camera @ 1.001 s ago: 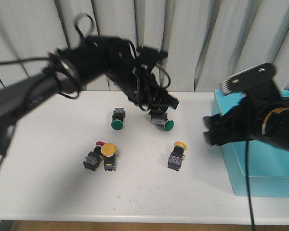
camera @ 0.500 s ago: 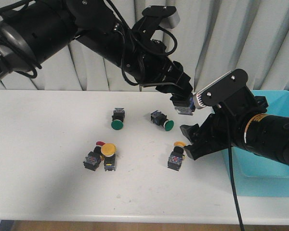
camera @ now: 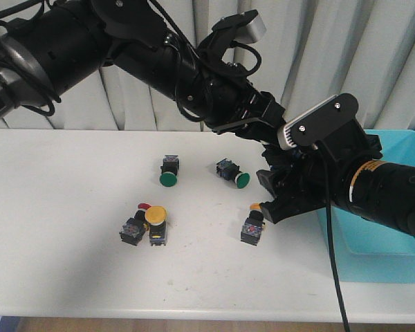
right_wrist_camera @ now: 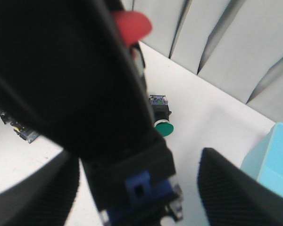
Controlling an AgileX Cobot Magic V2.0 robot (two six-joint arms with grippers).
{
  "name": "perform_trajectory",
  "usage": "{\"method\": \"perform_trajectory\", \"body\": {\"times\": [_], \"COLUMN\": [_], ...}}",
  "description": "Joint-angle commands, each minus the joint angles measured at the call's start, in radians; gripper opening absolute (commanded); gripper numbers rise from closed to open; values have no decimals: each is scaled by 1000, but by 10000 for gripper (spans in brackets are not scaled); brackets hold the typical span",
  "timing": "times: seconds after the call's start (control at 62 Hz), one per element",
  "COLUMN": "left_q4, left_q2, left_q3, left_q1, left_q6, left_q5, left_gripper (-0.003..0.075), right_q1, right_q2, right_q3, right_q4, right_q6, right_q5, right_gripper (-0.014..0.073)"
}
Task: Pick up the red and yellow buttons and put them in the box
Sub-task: 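Hand the red-capped button from the left gripper to the right gripper, then carry the red button into the blue box with the right gripper and release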
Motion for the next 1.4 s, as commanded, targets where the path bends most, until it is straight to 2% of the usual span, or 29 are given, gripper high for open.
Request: {"method": "perform_trajectory", "body": {"times": [0.0,0.129,0.178,0.291,0.436,0.71,0.855,1.098,1.259,1.388], "left_q4": [-77,-77,-76,-71,-26,56,56,137,301,454], "left_q2": [-63,-63,-63,-64,-64,-64,-76,-126,-175,-216], "left_q3": [-22,-22,-22,-22,-22,-22,-22,-23,-23,-23], "left_q1": [-4,-4,-4,-4,-4,-4,-4,-4,-4,-4], "left_q6": [2,-7,-9,-4,2,0,0,1,-11,-59], "left_q5": [-25,-29,-34,-43,-51,-51,-50,-48,-45,-50], "left_gripper": [-8,-6,-5,7,76,378,485,514,513,474], "right_q1": [2,2,2,2,2,-1,-1,-2,-8,-93], "right_q2": [-29,-29,-29,-29,-29,-29,-29,-29,-29,-29], "right_q3": [-33,-33,-33,-33,-33,-33,-33,-33,-43,-72], "right_q4": [-5,-5,-5,-5,-5,-7,-11,-28,-110,-110], "right_q6": [-5,-5,-4,-4,-4,-4,-4,-4,1,92], "right_q5": [-82,-83,-83,-83,-81,-77,-76,-66,-48,-30], "right_gripper": [341,60,-15,-8,-7,-6,-4,-3,-3,-3]}}
